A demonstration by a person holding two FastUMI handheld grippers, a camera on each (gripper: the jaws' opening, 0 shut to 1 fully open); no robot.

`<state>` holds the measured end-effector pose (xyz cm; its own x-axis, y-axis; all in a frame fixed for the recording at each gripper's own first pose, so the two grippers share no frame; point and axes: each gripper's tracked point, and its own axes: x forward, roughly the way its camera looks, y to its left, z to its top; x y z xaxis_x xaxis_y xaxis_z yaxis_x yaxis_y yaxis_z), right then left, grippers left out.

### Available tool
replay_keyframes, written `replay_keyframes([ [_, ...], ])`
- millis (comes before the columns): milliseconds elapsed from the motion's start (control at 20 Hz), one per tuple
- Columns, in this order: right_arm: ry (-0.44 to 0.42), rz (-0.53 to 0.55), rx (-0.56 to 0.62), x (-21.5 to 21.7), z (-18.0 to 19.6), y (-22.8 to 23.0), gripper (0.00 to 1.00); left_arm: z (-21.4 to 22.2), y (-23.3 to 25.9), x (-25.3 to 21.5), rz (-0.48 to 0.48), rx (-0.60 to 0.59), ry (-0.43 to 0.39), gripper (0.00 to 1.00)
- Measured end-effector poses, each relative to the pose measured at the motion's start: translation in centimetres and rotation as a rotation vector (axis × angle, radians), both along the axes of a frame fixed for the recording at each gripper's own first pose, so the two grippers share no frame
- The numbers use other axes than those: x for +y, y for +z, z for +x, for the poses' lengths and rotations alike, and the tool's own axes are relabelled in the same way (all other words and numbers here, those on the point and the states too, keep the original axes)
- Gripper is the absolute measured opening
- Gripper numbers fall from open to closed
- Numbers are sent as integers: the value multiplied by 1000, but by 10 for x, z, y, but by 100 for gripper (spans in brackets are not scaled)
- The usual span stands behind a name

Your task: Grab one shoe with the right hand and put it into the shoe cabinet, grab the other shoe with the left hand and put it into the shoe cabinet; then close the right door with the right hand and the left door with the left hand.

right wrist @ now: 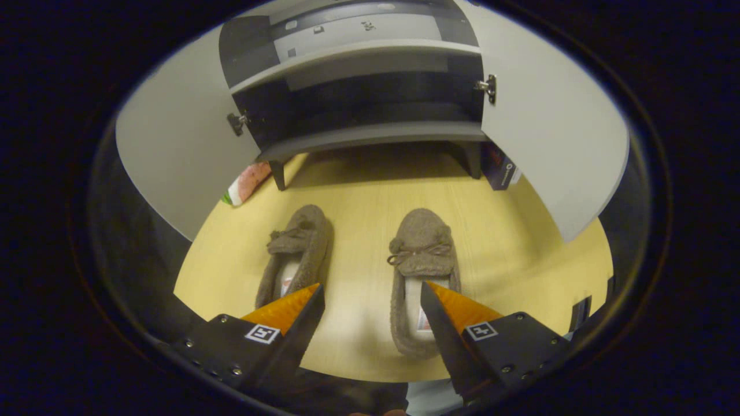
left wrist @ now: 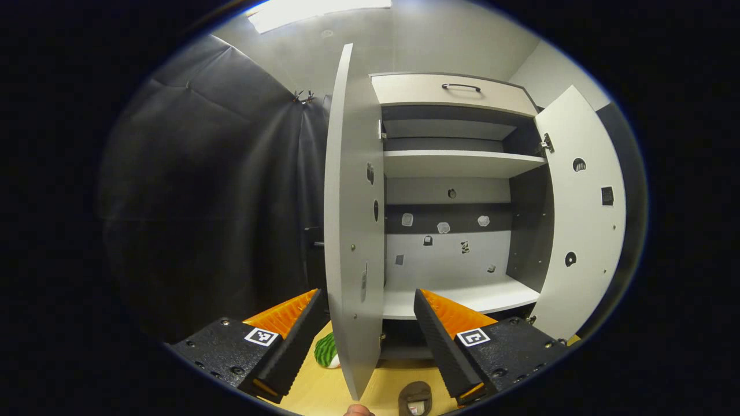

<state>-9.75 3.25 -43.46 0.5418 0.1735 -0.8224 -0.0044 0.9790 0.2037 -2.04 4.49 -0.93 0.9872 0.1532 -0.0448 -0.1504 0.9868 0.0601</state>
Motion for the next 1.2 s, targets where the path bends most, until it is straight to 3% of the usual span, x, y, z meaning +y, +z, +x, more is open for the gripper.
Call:
replay_keyframes([
  [350, 58, -76, 2, 4, 37, -53, 100, -9, -4, 14, 17, 12, 65, 96],
  [400, 76, -83, 5, 7, 37, -59, 94, -10, -3, 17, 19, 12, 76, 93],
  [450, 88, -109, 11, 6, 39, -65, 92, -11, -4, 19, 21, 12, 85, 96],
  [550, 112, -196, 10, -5, 42, -76, 80, -13, -4, 23, 25, 13, 102, 96],
  [700, 91, -258, -9, -16, 46, -79, 18, -14, -3, 27, 26, 11, 123, 96],
  [750, 87, -256, 5, -16, 46, -79, 11, -14, -3, 27, 23, 11, 126, 96],
  [850, 66, -248, 6, -18, 48, -73, 11, -14, -5, 26, 18, 14, 126, 96],
  [900, 64, -241, 8, -17, 49, -75, 1, -13, -6, 26, 16, 17, 125, 96],
  [1200, 55, -224, -44, -24, 59, -48, 1, -9, -7, 19, 8, 15, 111, 96],
])
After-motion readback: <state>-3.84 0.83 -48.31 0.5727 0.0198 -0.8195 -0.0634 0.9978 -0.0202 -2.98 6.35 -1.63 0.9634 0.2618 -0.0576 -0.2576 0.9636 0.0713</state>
